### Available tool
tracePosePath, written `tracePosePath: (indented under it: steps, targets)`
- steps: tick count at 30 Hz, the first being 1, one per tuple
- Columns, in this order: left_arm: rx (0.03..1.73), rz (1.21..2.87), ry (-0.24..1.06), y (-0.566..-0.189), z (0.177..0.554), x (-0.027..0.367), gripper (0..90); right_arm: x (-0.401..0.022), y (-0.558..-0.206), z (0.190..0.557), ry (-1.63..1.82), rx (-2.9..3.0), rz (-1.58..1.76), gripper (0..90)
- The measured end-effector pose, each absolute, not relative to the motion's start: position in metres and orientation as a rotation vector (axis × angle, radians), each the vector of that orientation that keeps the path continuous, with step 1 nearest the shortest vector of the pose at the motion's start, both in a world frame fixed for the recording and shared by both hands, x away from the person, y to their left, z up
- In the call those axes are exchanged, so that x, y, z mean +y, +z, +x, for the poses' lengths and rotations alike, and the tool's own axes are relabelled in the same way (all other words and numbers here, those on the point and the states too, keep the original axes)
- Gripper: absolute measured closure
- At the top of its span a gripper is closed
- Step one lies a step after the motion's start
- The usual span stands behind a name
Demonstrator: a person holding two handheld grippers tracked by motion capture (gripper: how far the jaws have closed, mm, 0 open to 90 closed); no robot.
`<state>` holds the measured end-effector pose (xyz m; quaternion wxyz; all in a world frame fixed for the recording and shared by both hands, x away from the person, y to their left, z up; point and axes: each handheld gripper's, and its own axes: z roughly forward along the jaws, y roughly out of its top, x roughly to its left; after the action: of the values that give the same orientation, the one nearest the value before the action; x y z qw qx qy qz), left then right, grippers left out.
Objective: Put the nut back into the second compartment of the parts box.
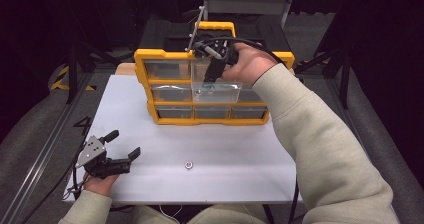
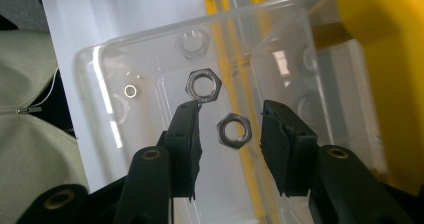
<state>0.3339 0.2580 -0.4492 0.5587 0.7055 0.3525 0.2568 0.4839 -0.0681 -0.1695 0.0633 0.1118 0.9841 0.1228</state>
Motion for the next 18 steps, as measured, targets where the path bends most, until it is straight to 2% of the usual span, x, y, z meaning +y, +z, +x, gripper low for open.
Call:
tracePosePath:
  steps: [6,10,13,18]
  targets:
    - [0.831,1.668,0.600,-0.450,0.336,0.257,3.0,-0.088,-0.141,0.461,0.488,2.857,0.364,57.8]
    - [0.829,1.670,0.602,-0.449,0.337,0.255,3.0,-0.097,-0.125,0.441,0.567,2.811,0.355,52.7]
    - [0.828,1.672,0.602,-0.449,0.337,0.255,3.0,-0.097,-0.124,0.422,0.573,2.818,0.304,45.1]
    - [0.827,1.669,0.603,-0.449,0.337,0.255,3.0,-0.094,-0.133,0.405,0.581,2.844,0.245,38.8]
